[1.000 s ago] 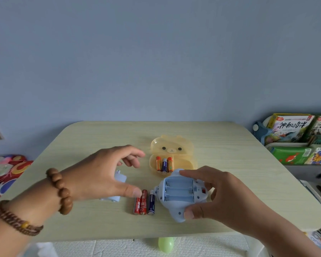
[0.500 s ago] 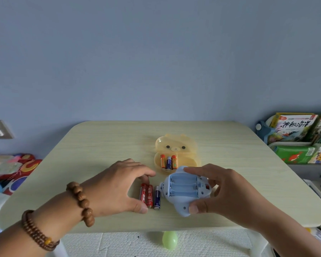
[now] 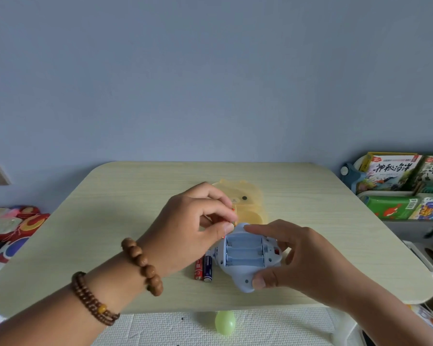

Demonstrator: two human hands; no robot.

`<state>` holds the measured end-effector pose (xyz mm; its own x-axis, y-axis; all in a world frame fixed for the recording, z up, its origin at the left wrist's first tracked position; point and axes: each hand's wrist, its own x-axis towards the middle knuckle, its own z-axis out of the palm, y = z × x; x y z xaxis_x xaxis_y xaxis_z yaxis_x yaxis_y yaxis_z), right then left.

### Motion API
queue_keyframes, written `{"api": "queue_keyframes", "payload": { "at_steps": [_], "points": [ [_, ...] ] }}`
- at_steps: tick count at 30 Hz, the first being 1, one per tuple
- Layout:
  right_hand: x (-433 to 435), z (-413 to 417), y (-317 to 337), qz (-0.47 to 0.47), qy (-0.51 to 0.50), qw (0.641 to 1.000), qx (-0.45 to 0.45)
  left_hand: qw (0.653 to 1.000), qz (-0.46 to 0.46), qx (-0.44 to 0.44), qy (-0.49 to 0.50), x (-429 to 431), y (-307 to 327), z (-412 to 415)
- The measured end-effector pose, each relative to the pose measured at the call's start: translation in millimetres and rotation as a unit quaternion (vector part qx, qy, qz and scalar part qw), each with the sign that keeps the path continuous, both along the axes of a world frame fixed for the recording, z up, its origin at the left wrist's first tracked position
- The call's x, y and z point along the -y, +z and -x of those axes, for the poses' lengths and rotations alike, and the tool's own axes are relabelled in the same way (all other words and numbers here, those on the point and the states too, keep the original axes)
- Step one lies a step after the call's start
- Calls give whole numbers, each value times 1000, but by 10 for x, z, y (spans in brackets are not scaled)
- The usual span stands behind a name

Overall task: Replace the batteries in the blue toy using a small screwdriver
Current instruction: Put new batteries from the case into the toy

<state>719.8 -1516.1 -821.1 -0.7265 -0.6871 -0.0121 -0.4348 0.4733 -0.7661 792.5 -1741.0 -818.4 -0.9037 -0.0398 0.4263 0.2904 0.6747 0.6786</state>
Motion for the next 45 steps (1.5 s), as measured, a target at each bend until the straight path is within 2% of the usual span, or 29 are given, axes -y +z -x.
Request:
{"api": "queue_keyframes", "payload": {
  "at_steps": [3, 10, 24, 36, 39, 45],
  "points": [
    [12, 0, -1, 4, 9, 1000, -4, 999, 18, -29, -2, -92, -1, 59],
    [21, 17, -31, 24, 17, 999, 11, 999, -4, -49, -15, -165, -60, 58],
    [38, 64, -75, 38, 31, 999, -12, 978, 171, -100, -58, -156, -96, 146],
    [45, 11, 25, 22, 8, 1000, -18, 952, 268, -121, -88, -160, -150, 204],
    [44, -12, 68, 24, 5, 999, -22, 957, 255, -100, -94, -157, -164, 224],
    [26, -43, 76, 11, -1, 1000, -2, 984, 166, -47, -50, -143, -136, 215]
  ]
}}
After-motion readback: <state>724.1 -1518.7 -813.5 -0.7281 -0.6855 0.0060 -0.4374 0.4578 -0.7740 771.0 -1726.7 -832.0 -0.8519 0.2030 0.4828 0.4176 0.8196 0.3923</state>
